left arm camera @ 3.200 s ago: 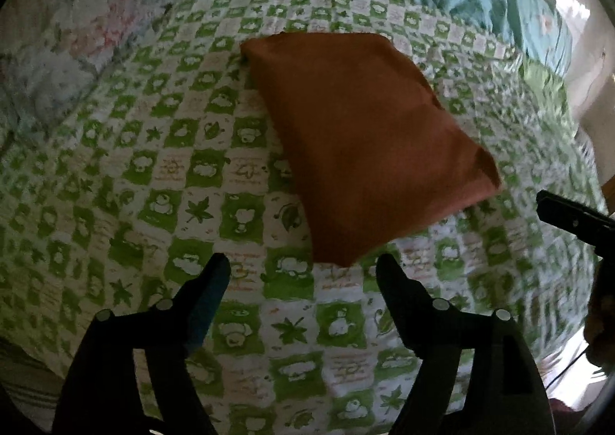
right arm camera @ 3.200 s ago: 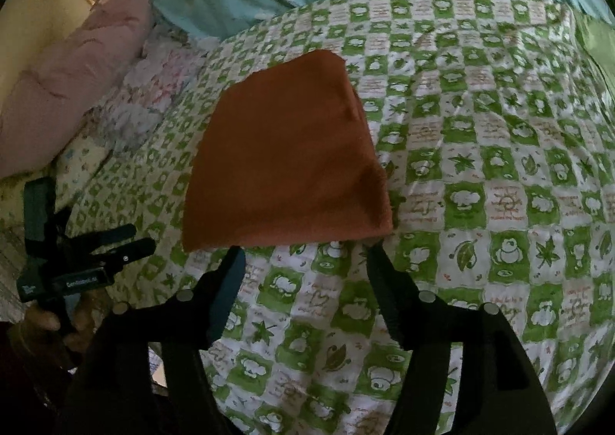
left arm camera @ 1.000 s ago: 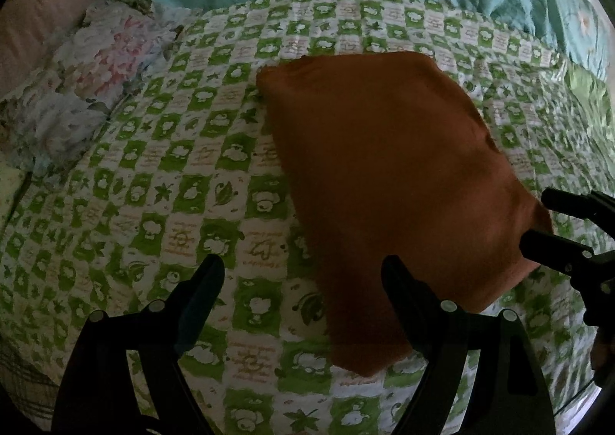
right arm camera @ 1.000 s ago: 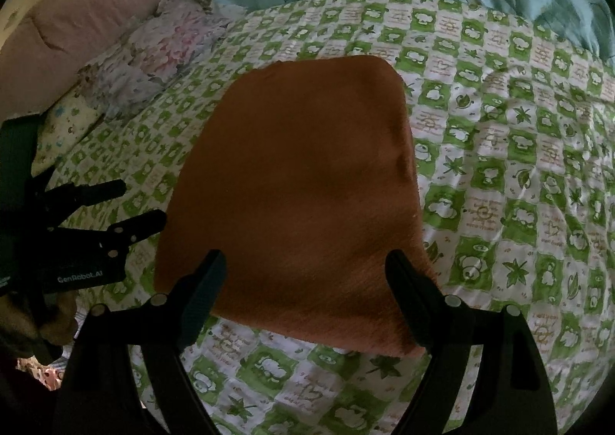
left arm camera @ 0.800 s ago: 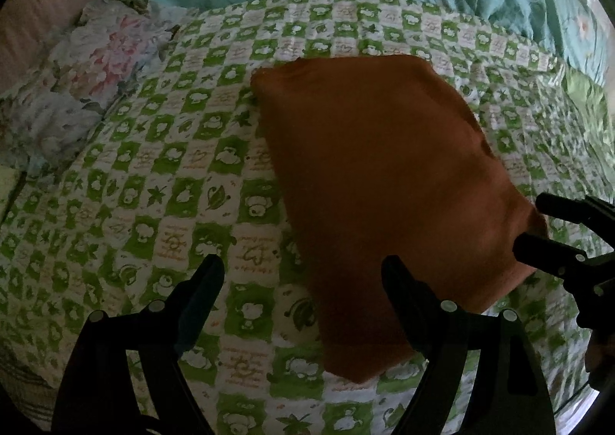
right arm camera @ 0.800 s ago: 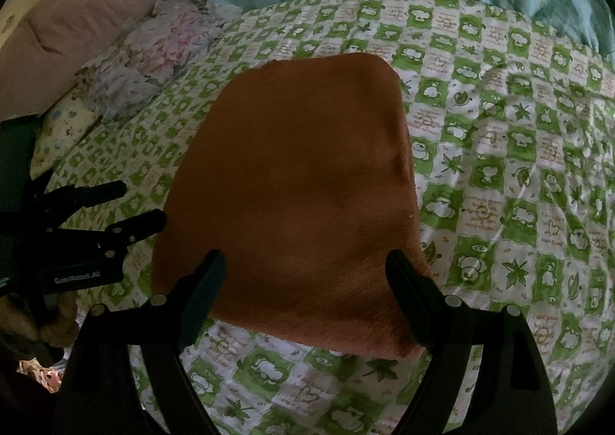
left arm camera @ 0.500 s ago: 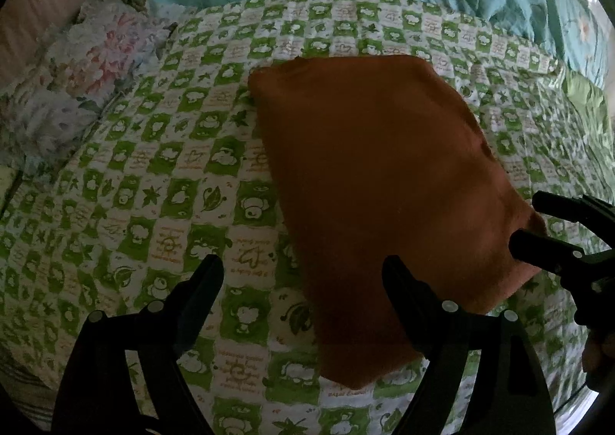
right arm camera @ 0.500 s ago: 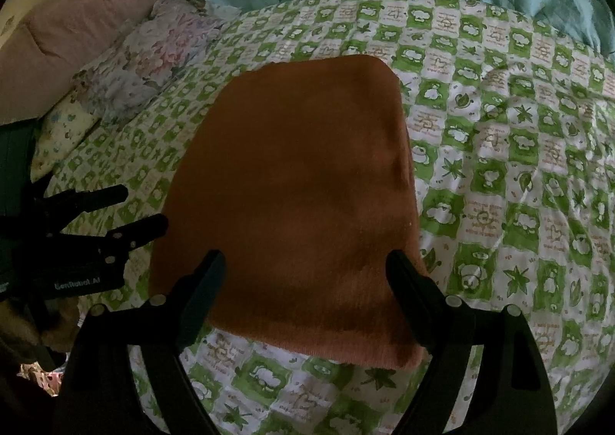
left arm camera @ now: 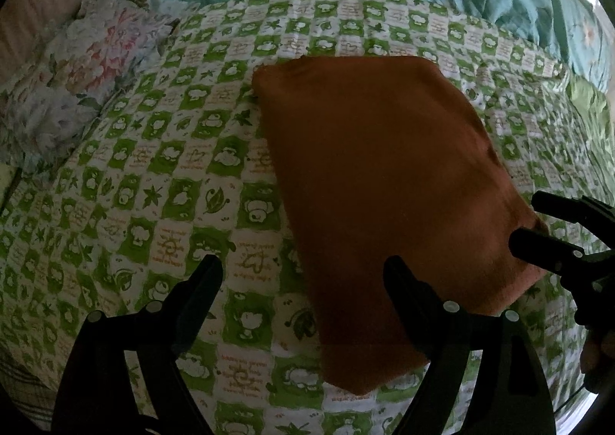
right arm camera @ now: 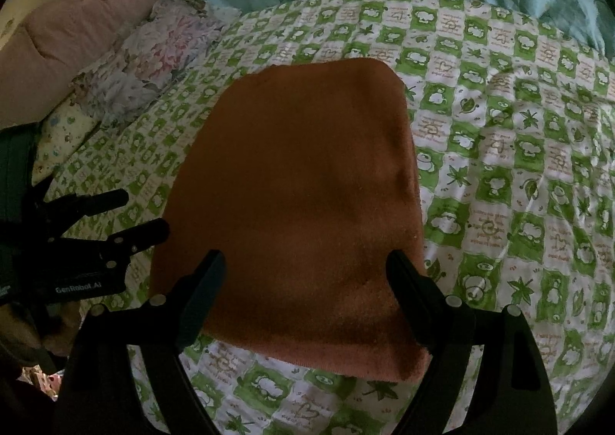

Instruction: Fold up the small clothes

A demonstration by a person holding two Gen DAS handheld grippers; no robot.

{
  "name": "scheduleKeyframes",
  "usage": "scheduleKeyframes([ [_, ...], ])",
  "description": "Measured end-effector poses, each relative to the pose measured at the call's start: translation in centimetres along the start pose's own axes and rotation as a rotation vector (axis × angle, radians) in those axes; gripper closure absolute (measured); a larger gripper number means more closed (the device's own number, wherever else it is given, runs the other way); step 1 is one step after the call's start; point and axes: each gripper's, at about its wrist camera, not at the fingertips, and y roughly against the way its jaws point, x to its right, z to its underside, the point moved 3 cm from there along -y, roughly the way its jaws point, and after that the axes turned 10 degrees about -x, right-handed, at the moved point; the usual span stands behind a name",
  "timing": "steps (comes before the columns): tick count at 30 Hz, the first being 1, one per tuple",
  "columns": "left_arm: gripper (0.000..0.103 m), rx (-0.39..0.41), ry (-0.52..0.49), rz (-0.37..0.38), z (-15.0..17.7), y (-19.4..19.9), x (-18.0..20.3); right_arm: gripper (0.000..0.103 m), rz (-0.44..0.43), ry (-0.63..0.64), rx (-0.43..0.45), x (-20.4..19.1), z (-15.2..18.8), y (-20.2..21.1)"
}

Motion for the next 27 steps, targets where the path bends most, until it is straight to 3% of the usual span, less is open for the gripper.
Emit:
scheduleKeyframes([
  [27, 0.016, 0.002, 0.015, 0.016, -0.80, -0.33, -0.58, 0.017, -0.004, 0.001, 0.000, -0.36, -0.87, -0.58],
])
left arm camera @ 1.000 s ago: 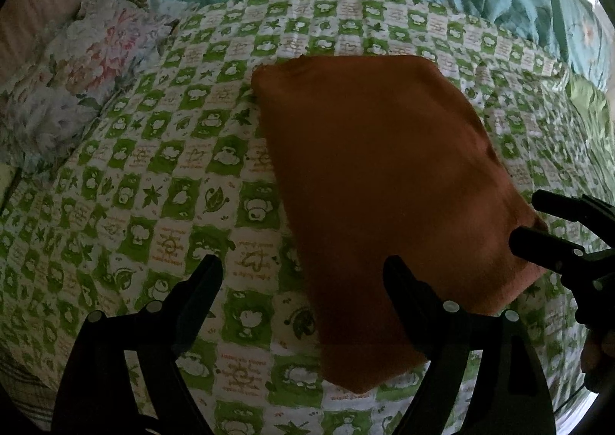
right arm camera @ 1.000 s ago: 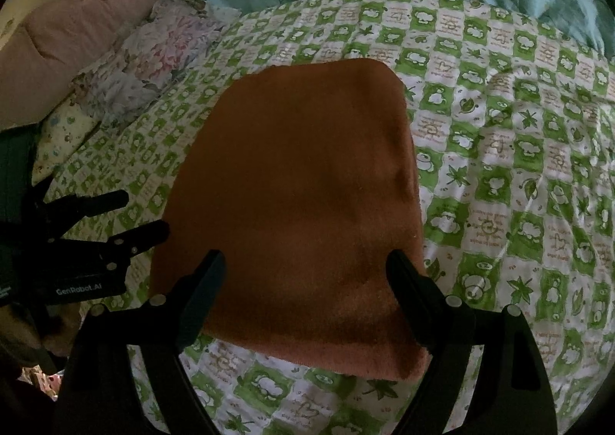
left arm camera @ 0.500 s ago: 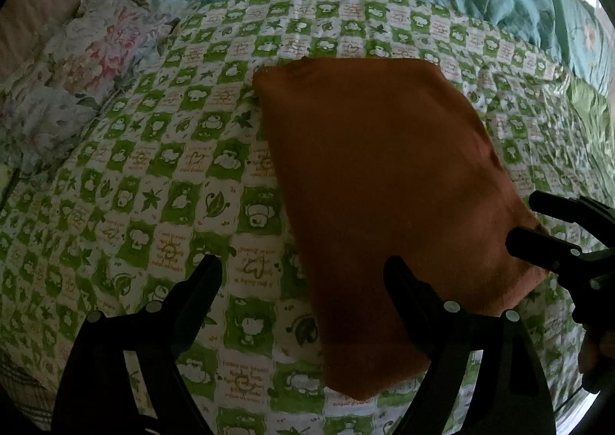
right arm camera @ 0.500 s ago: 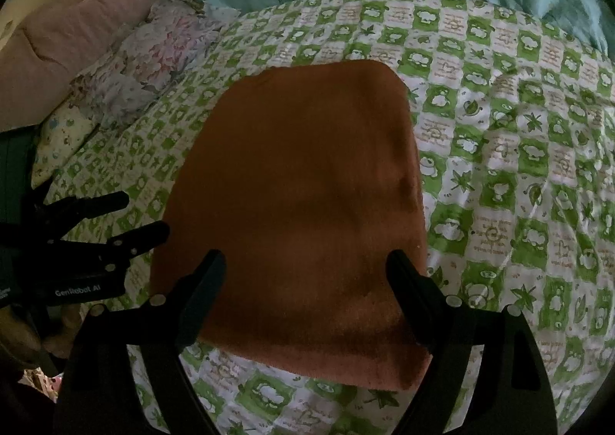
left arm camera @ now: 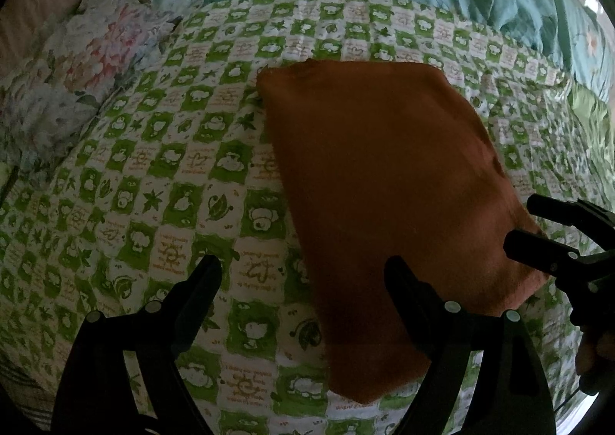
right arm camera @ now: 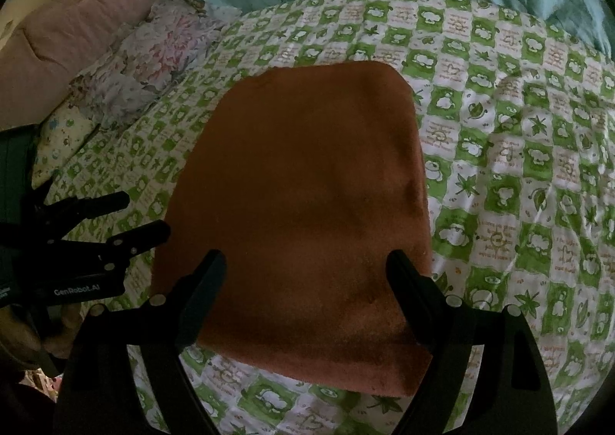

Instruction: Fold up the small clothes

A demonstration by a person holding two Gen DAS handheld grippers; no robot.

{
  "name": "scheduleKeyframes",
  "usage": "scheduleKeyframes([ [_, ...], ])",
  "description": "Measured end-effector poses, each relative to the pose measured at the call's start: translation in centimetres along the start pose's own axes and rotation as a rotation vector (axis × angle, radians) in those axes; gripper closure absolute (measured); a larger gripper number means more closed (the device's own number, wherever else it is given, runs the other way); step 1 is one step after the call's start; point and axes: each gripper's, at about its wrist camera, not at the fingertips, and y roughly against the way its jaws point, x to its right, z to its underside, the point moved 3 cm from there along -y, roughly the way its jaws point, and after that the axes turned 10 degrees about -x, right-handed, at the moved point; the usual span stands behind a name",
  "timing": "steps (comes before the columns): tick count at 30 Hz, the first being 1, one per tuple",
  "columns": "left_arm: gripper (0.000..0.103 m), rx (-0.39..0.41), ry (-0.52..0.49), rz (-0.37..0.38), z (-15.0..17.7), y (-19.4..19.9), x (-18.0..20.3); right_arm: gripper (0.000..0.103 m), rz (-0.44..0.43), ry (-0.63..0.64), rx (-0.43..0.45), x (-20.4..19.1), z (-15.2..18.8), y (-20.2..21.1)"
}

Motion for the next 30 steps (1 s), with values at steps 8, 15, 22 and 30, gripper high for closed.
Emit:
scheduleKeyframes([
  [8, 0.015, 0.003, -0.002, 0.004, -0.03, 0.16, 0.01, 0.017, -0.001, 0.001, 0.000, -0.19, -0.16, -0.09],
  [15, 0.015, 0.004, -0.005, 0.008, -0.11, 0.20, 0.16, 0.017, -0.003, 0.001, -0.001, -0.11, -0.15, -0.07],
  [22, 0.014, 0.006, -0.009, 0.012, -0.16, 0.20, 0.31, 0.017, -0.004, 0.004, -0.002, 0.01, -0.15, -0.05],
  [30, 0.014, 0.008, -0.018, 0.015, -0.16, 0.30, 0.47, 0.017, -0.004, -0.004, 0.003, 0.05, -0.31, 0.16],
])
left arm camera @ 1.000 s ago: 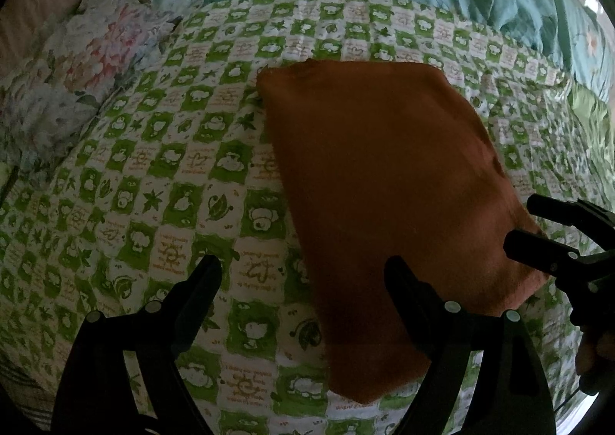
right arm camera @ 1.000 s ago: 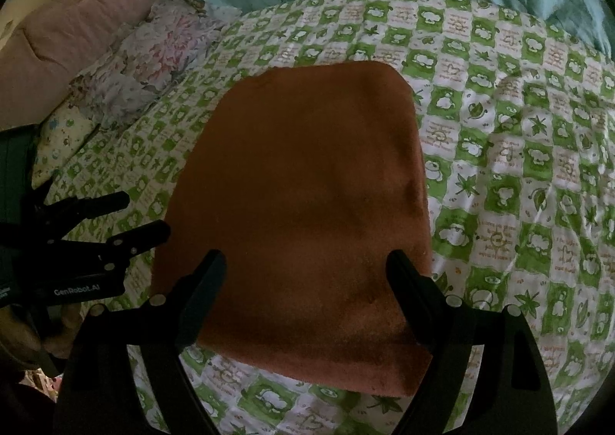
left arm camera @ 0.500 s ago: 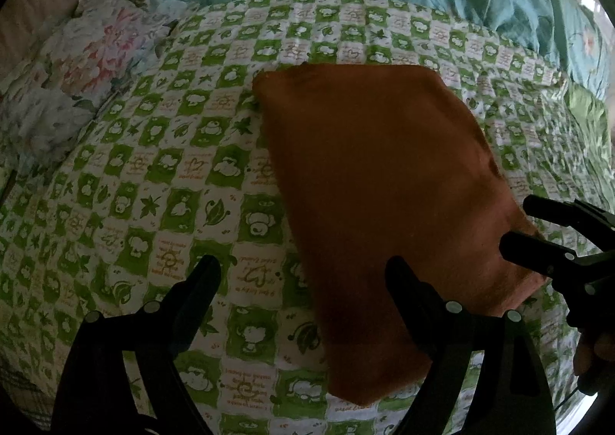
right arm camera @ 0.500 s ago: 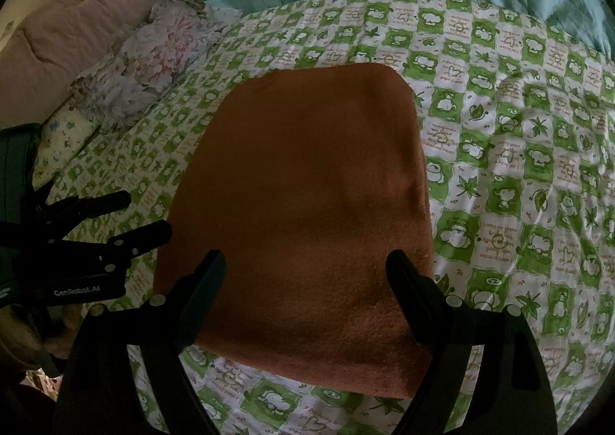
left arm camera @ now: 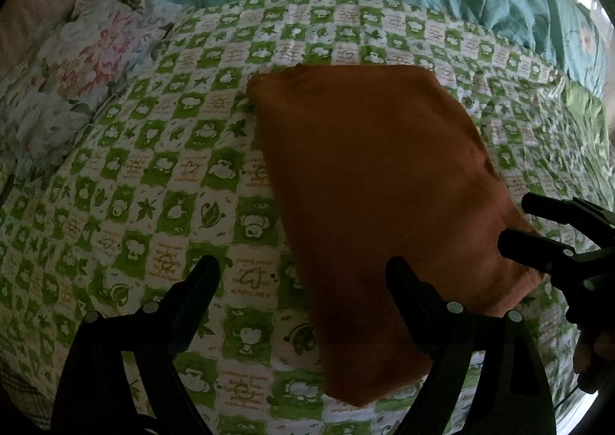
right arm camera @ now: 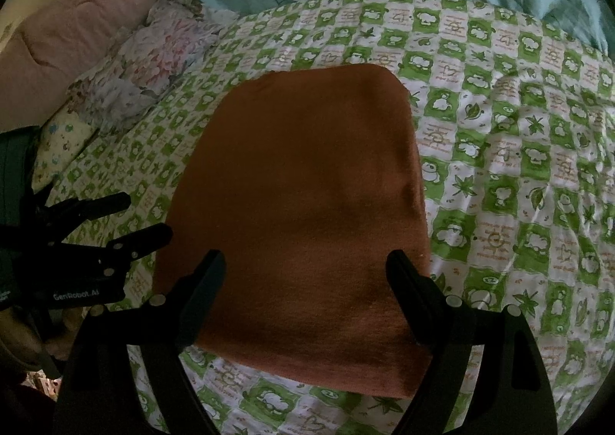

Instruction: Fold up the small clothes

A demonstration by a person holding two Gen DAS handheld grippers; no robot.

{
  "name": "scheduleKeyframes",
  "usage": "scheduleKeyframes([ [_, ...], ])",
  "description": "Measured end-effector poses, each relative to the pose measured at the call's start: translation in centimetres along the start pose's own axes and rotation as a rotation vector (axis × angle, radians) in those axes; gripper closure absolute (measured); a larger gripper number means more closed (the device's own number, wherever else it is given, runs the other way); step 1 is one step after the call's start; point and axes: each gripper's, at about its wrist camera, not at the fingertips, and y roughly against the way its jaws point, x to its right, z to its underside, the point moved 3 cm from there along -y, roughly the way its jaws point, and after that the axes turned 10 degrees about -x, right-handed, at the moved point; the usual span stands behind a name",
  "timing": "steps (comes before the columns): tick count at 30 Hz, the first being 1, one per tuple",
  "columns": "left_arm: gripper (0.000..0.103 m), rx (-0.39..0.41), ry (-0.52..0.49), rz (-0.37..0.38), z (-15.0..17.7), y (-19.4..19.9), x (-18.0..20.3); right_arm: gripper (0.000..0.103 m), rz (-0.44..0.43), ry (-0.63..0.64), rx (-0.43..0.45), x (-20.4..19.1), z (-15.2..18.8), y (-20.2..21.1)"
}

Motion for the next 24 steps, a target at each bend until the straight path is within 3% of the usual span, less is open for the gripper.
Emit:
scheduleKeyframes([
  [24, 0.014, 0.015, -0.015, -0.004, -0.13, 0.65, 0.16, 0.017, 0.000, -0.012, 0.020, 0.59, 0.16, 0.86],
])
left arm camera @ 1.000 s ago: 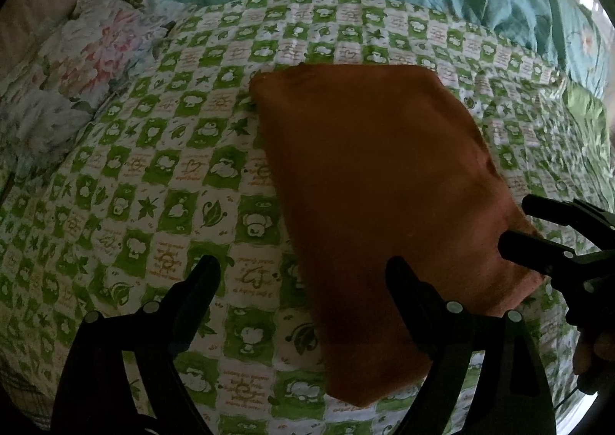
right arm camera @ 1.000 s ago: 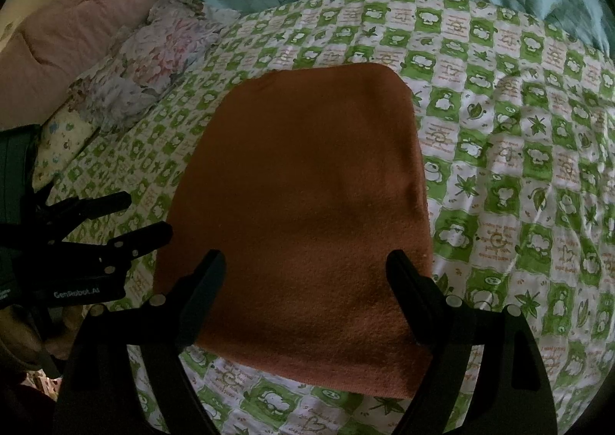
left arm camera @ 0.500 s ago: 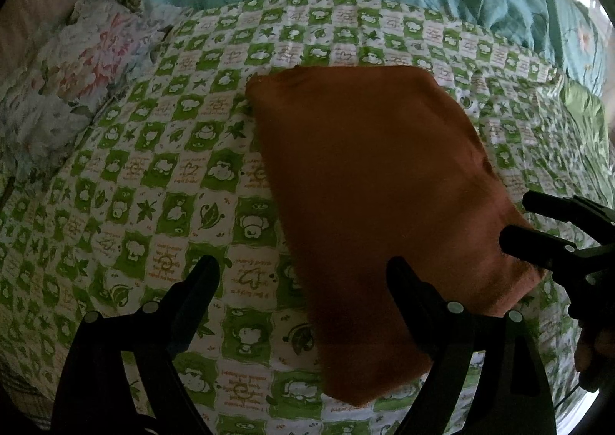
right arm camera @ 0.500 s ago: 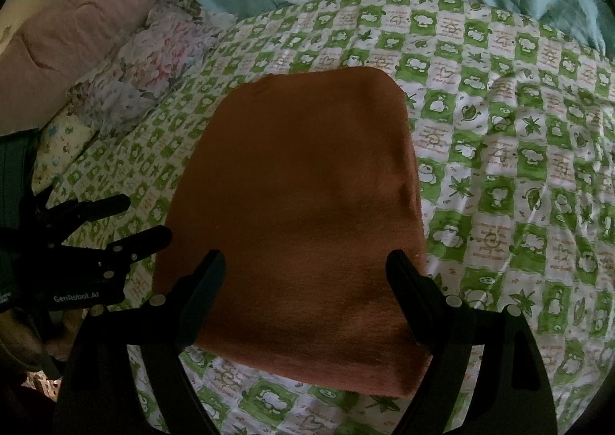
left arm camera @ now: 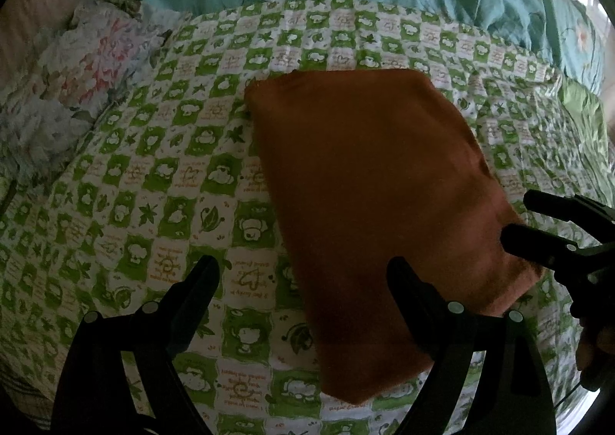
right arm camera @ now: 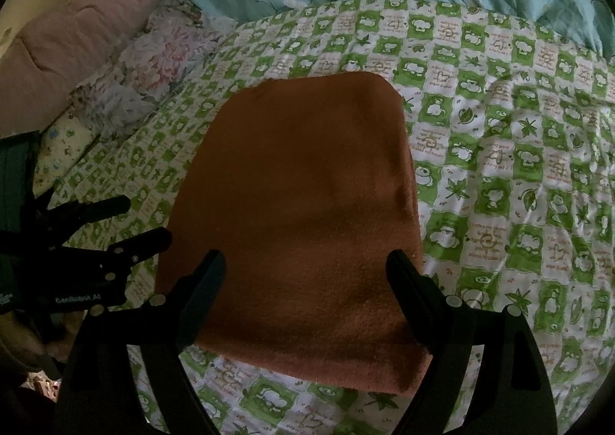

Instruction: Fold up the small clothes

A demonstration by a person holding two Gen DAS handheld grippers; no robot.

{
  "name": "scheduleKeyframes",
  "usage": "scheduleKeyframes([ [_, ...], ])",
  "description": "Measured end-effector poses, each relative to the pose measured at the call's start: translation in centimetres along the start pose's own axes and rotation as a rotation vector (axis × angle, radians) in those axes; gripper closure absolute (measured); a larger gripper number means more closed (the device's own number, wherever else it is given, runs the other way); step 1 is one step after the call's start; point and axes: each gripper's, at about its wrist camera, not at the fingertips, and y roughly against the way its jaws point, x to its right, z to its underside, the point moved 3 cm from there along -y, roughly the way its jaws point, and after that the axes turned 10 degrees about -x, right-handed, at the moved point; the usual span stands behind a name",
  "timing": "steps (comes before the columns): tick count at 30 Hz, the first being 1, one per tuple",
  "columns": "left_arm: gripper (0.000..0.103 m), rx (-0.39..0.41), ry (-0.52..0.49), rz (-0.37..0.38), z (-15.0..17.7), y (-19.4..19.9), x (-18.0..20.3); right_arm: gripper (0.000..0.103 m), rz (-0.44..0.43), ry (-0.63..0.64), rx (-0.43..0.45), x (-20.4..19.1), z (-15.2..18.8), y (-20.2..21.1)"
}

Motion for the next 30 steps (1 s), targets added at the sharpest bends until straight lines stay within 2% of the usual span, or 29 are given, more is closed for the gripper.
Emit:
scheduleKeyframes([
  [5, 0.014, 0.016, 0.007, 0.017, -0.5, 0.2, -0.2, 0.017, 0.010, -0.005, 0.011, 0.1, 0.1, 0.2],
  [13, 0.014, 0.023, 0.020, 0.006, -1.7, 0.0, -1.0, 0.017, 0.020, -0.034, 0.015, 1.1, -0.1, 0.0],
  [26, 0.014, -0.007, 0.035, 0.015, -1.1, -0.8, -1.4, 0.017, 0.022, -0.049, 0.021, 1.3, -0.4, -0.2],
  [30, 0.014, -0.008, 0.033, 0.018, -1.1, -0.9, -1.4, 0.013, 0.028, -0.065, 0.032, 1.1, -0.5, -0.4],
])
